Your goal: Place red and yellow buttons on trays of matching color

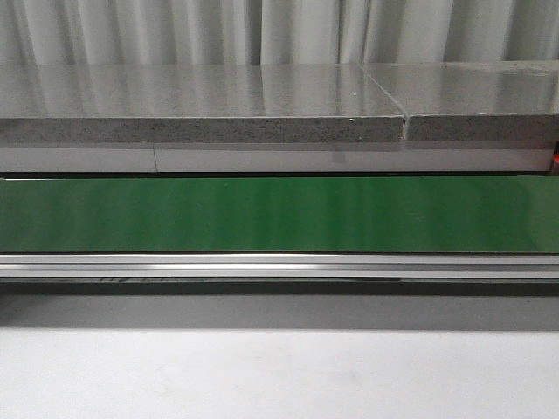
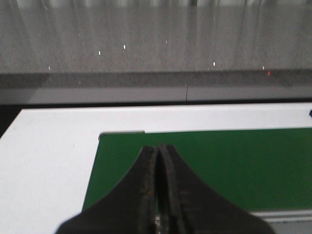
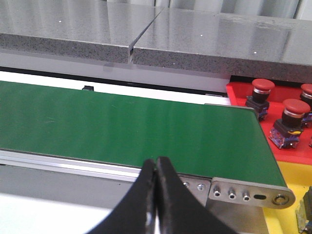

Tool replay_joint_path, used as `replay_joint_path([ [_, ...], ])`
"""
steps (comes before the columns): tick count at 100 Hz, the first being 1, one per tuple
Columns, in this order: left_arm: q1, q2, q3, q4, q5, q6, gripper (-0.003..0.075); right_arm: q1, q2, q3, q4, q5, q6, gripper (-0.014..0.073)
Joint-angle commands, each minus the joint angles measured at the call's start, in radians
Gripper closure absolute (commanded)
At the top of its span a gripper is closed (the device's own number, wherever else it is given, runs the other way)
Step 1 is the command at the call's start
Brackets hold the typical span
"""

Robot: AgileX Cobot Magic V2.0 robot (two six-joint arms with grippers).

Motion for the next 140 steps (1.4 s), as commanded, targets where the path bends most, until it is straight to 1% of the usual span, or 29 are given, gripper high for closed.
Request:
replay_joint_path([
  [1, -0.003, -0.027, 0.052, 0.0, -0.241, -0.008, 0.0739, 0.001, -0.016, -0.01, -0.011, -0.084, 0.001, 0.0662],
  [7, -0.003, -0.064, 0.115, 0.0, -0.303, -0.016, 0.0739, 0.001, -0.016, -0.01, -0.011, -0.084, 0.001, 0.0662],
  [14, -0.003, -0.114, 0.178, 0.001, -0.34, -0.016, 0.0739, 0.001, -0.016, -0.01, -0.011, -0.084, 0.001, 0.0662],
  [20, -0.003, -0.161, 0.22, 0.002, -0.344, -0.016, 0.0739, 0.001, -0.016, -0.01, -0.011, -0.084, 0.001, 0.0662],
  [30, -0.003, -0.252, 0.284, 0.031, -0.342, -0.07, 0.0739, 0.001, -0.016, -0.01, -0.011, -0.084, 0.001, 0.0662],
  [42, -0.003, -0.346, 0.342, 0.031, -0.342, -0.079, 0.0739, 0.001, -0.016, -0.01, -0.011, -0.084, 0.001, 0.0662],
  [46, -0.003, -0.347, 0.36, 0.034, -0.358, -0.083, 0.0739, 0.001, -0.016, -0.01, -0.011, -0.084, 0.001, 0.0662],
  [56, -0.003, -0.341, 0.36, 0.037, -0.317, -0.085, 0.0739, 0.001, -0.015, -0.01, -0.011, -0.084, 0.001, 0.0662],
  [140, -0.003, -0.343, 0.36, 0.037, -0.313, -0.085, 0.0739, 0.001, -0.015, -0.01, -0.011, -0.083, 0.001, 0.0662],
])
